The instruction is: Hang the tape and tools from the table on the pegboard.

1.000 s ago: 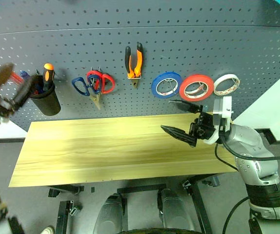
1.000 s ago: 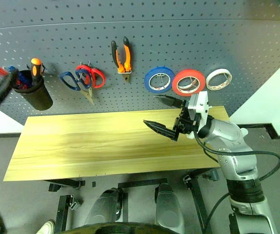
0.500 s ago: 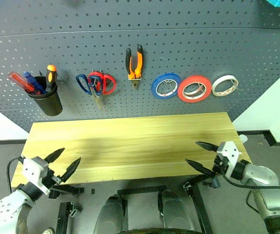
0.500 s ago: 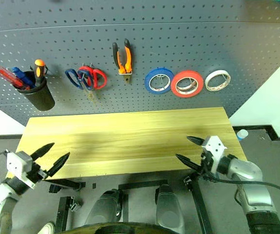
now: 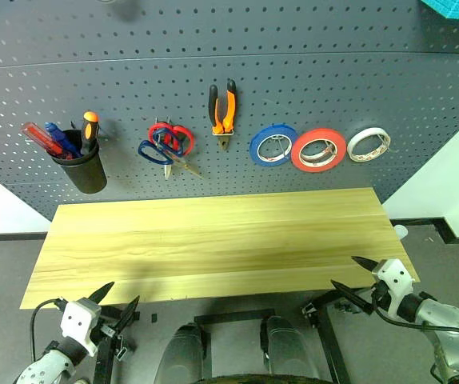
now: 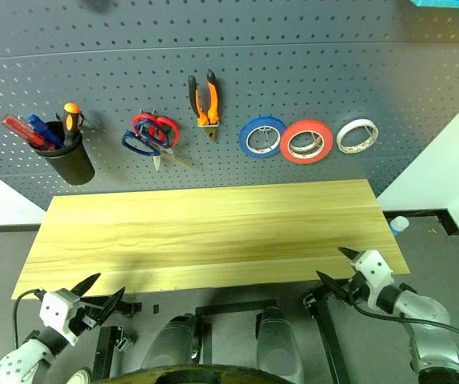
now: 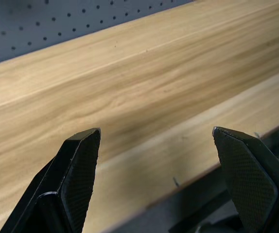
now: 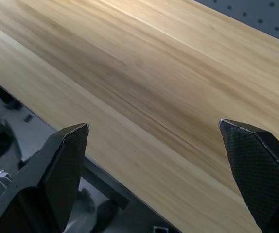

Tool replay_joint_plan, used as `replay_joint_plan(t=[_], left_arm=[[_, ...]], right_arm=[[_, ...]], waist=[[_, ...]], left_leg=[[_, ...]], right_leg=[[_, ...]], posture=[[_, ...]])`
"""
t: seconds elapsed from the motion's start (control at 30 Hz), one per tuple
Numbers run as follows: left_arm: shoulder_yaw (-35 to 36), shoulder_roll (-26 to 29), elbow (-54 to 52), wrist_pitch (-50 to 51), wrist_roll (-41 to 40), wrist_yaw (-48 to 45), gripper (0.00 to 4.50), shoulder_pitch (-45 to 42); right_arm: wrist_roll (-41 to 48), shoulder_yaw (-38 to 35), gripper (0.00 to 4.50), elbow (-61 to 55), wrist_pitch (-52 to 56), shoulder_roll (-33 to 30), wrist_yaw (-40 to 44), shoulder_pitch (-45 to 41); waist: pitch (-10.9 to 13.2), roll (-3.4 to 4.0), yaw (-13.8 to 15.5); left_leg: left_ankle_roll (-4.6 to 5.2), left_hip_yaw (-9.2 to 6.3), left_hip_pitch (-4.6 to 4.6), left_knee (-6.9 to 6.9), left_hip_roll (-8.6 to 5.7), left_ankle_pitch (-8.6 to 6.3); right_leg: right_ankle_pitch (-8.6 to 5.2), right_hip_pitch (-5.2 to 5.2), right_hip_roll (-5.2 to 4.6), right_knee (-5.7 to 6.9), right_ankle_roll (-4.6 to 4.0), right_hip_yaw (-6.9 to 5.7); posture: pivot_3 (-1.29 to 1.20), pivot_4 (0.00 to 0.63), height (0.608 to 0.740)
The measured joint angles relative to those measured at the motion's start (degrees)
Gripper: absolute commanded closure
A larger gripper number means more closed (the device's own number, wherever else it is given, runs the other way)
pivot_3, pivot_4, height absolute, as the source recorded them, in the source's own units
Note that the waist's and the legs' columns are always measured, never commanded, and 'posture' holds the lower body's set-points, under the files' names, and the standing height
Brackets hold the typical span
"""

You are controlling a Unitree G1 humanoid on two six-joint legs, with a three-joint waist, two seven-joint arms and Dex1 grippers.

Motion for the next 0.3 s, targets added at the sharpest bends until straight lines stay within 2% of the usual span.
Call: replay_joint_plan(t=[0.3], left_arm=[[-1.9,-0.4,0.31,-0.03,0.03,2.1,0.65,-0.54]], right_arm=[[-1.5,0.46,0.0,4.23,-2.46,0.48,-1.29,-2.4]], waist=[[-0.77,0.29,-0.01]], left_leg=[[0.01,0.0,0.07,0.0,0.0,0.01]], right_leg=[[0.01,0.03,0.01,0.05,0.01,0.0]], posture=[[-0.09,0.101,0.73]])
